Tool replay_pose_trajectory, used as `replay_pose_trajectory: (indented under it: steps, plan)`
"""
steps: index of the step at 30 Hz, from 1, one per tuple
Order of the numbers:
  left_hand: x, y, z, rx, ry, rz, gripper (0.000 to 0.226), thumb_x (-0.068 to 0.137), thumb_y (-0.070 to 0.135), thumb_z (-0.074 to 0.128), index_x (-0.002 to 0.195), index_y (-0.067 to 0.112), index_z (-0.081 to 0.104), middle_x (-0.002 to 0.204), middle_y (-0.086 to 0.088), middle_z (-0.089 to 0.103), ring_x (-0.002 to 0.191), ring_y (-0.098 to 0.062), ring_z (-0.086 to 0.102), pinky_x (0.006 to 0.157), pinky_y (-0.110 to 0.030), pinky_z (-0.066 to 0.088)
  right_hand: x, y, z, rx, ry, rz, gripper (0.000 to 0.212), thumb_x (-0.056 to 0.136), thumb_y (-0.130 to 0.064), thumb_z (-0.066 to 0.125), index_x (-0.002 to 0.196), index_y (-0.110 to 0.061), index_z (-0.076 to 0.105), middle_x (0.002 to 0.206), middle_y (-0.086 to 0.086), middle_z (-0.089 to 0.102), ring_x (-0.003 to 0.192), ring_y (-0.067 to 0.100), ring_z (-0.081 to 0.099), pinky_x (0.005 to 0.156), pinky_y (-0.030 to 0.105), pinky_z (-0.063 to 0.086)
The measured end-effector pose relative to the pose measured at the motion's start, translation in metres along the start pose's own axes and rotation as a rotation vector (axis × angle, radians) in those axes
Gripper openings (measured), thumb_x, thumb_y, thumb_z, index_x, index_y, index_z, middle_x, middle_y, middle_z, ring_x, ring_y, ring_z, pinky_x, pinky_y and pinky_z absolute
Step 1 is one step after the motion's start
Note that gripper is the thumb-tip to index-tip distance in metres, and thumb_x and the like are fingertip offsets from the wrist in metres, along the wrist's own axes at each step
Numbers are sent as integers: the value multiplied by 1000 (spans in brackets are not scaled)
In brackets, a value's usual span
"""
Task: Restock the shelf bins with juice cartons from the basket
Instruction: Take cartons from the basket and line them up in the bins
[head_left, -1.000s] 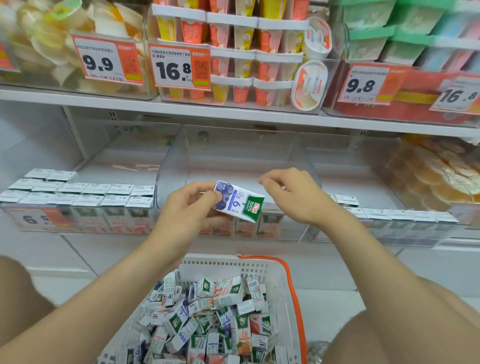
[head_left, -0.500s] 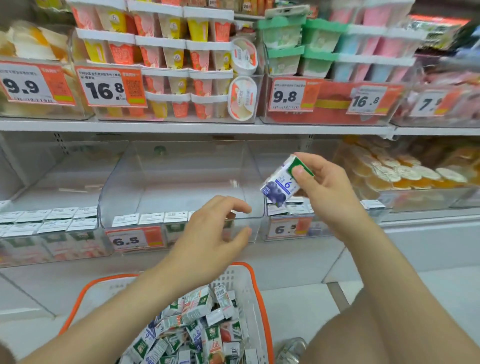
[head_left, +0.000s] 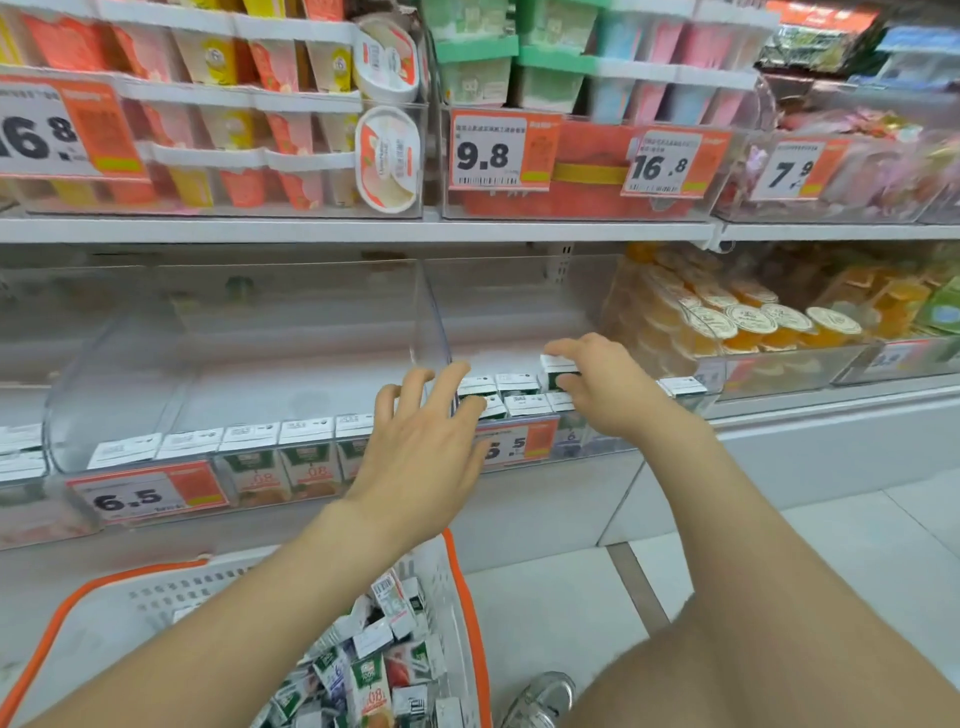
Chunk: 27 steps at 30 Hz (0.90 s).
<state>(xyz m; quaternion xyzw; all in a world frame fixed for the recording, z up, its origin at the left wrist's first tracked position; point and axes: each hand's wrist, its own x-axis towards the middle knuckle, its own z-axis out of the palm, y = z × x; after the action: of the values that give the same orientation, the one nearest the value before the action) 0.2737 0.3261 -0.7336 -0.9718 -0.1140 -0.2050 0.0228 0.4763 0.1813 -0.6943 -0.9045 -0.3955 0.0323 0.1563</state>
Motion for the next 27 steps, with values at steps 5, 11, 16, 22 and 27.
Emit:
replay_pose_trajectory:
  steps: [5, 11, 16, 22, 27]
  plan:
    - [-3, -6, 8, 108, -19, 41, 40, 93, 23, 67, 132, 22, 59, 160, -5, 36, 132, -42, 42, 101, -57, 33, 7, 1, 5, 6, -104, 52, 57, 95, 1, 40, 147, -16, 59, 152, 12, 56, 142, 32, 48, 115, 40, 42]
    - [-9, -12, -3, -76, 54, 63, 36, 96, 19, 65, 131, 24, 59, 167, -3, 28, 137, -35, 39, 103, -53, 36, -1, -23, 11, -41, 138, -9, 50, 93, -4, 46, 140, -11, 62, 132, 17, 66, 127, 38, 57, 104, 47, 49]
    - [-44, -32, -26, -253, 253, 29, 17, 89, 6, 64, 105, 11, 65, 123, -9, 53, 96, -29, 52, 78, -45, 46, -57, -108, 22, 309, 330, -280, 31, 83, -12, 46, 81, -21, 76, 75, -6, 72, 71, 15, 65, 70, 31, 51]
    - [-126, -79, 3, -246, -85, -39, 7, 89, 22, 54, 88, 30, 54, 78, 12, 52, 70, -20, 54, 53, -32, 36, -99, -174, 90, -63, -346, -477, 20, 87, -20, 40, 76, -19, 56, 74, 3, 60, 73, 33, 60, 63, 41, 54]
    - [-188, -116, 66, -304, -843, -185, 24, 99, 25, 49, 113, 27, 69, 106, 4, 68, 94, -19, 63, 84, -40, 56, -113, -180, 155, -304, -711, -477, 34, 93, 0, 48, 66, -17, 36, 70, 6, 39, 73, 33, 51, 61, 42, 45]
